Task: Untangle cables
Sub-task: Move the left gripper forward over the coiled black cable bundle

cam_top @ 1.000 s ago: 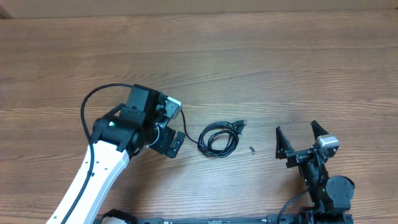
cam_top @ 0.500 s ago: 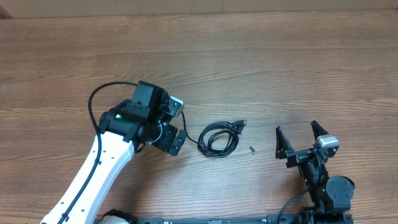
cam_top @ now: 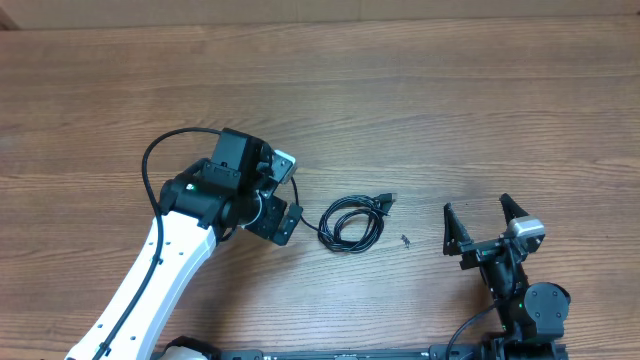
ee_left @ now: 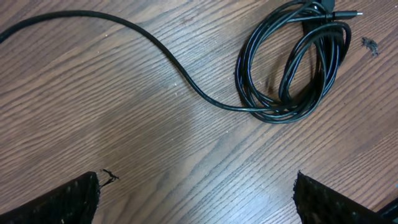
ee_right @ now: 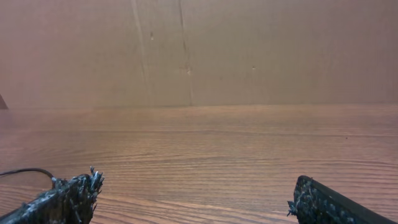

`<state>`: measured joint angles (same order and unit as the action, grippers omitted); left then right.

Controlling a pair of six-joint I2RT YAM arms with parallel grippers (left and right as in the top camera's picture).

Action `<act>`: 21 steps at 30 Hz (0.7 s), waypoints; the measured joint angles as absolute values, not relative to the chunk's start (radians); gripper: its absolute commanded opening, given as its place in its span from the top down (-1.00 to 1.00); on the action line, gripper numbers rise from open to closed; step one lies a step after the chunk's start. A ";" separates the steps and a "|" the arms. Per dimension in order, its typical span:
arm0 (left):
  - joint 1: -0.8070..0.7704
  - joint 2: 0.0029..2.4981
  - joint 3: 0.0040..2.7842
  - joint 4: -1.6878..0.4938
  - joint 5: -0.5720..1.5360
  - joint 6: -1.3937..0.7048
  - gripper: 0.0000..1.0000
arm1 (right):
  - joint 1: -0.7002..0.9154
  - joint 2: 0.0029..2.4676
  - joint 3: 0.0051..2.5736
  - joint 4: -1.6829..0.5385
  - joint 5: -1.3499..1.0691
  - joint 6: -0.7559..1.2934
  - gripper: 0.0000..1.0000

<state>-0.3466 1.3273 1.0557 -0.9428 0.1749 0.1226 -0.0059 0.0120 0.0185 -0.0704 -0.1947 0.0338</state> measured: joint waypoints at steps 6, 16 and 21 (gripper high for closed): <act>-0.347 1.327 1.056 -0.925 0.175 0.123 -0.99 | -0.006 0.012 0.019 -0.071 -0.194 0.034 -1.00; -0.347 1.327 1.056 -0.915 0.175 0.118 -0.99 | -0.006 0.012 0.019 -0.071 -0.195 0.033 -1.00; -0.347 1.327 1.056 -0.910 0.175 0.112 -0.99 | -0.006 0.012 0.019 -0.070 -0.194 0.033 -1.00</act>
